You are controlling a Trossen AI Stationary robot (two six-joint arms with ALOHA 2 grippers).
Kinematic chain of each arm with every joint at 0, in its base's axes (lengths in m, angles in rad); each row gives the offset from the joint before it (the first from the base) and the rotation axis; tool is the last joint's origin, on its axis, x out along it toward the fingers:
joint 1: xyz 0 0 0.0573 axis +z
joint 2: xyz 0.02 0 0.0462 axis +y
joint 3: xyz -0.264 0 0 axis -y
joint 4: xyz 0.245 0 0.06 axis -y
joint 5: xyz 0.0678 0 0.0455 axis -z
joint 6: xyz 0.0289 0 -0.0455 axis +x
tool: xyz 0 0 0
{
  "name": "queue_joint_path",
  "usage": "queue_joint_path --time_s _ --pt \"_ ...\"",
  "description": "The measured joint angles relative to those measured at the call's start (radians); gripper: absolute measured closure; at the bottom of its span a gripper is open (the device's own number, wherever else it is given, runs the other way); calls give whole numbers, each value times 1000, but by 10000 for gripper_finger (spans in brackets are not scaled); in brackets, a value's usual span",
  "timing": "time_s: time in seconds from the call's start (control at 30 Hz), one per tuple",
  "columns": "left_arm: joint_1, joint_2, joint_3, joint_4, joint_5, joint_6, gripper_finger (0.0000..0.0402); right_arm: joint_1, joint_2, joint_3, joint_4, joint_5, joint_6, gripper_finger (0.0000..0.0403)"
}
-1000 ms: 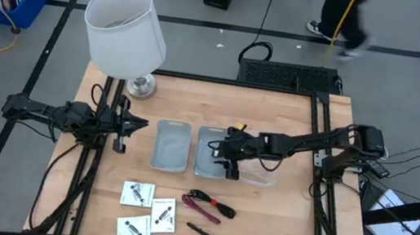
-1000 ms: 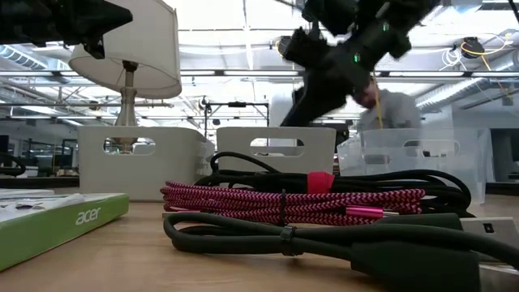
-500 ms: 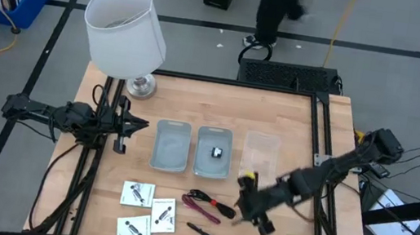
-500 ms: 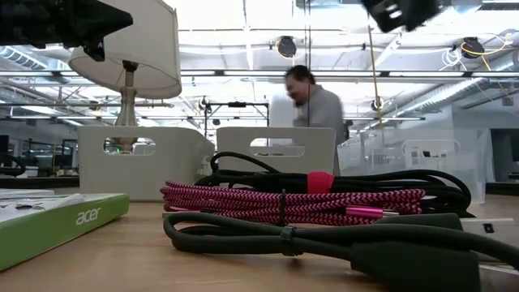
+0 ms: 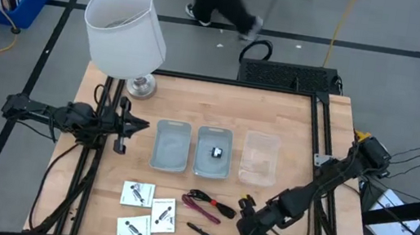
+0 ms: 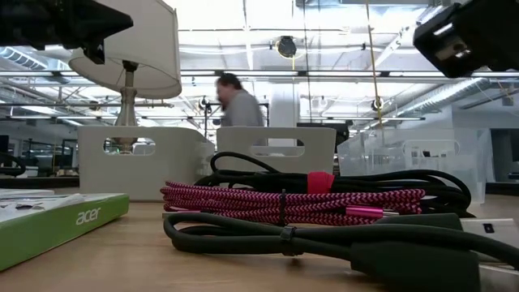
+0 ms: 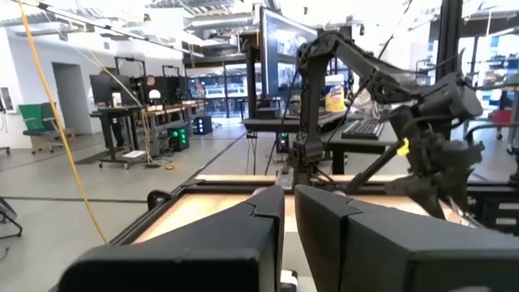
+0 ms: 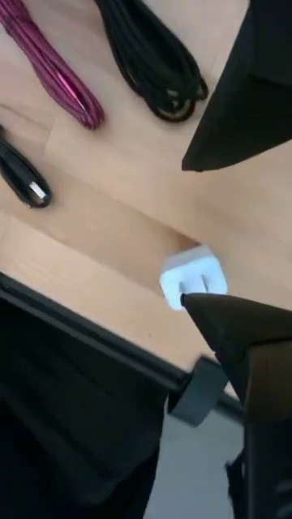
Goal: Pick and place items into bin
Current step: Put the white charger adapter into the right gray bin
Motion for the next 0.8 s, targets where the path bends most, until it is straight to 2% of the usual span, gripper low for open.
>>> queue_joint_path --time_s 0.23,0.37,0.53,0.67,0.8 --pt "0 0 0 -14 0 4 360 26 -2 0 57 -8 64 106" --pt "0 0 0 -13 0 4 360 62 24 0 44 12 56 105" --pt "0 0 0 3 1 3 360 86 44 0 43 123 -8 109" --pt "0 0 0 3 1 0 360 88 72 0 39 122 -19 109" --pt "0 0 0 3 1 0 360 88 112 0 59 78 -40 110"
